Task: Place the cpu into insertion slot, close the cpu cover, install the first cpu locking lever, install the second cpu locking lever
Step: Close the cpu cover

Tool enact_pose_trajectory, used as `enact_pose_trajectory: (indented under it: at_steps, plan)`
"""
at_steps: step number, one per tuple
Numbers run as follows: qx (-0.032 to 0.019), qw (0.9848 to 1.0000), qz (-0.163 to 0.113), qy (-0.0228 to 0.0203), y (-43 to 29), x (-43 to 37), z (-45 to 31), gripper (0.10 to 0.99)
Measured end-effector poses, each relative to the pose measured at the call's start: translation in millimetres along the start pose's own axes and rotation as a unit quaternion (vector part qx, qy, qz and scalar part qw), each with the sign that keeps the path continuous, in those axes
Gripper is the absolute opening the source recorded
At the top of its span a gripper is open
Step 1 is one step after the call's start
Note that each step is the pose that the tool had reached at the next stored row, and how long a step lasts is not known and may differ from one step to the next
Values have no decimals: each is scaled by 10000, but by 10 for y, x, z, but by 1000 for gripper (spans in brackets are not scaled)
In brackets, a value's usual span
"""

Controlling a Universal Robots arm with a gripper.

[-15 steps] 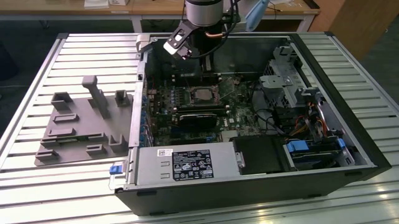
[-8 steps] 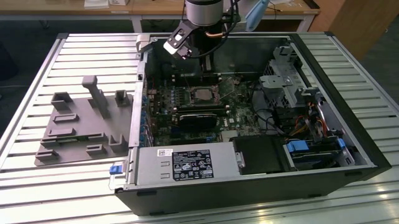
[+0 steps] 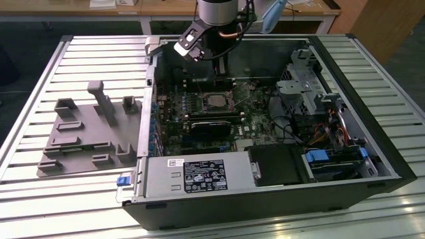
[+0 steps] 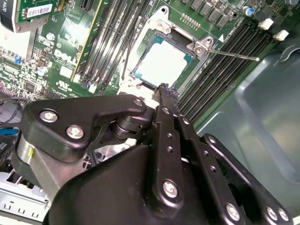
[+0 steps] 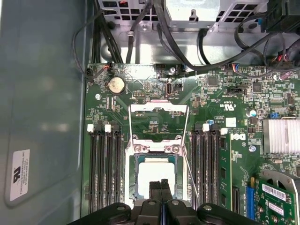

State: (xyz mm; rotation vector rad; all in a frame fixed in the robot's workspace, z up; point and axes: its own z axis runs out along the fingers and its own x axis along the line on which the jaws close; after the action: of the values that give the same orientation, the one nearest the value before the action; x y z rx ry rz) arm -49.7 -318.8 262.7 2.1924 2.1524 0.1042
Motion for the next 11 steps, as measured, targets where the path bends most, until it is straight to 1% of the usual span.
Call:
enact_pose_trajectory:
  at_steps: [3, 5, 7, 11]
  plan:
    - [-1, 10000, 1, 2, 1, 0, -2, 102]
    - [0, 10000, 1, 1, 13, 1, -2, 102]
    - [0, 10000, 0, 1, 43, 1, 1, 102]
    - [0, 10000, 1, 1, 138, 3, 10, 102]
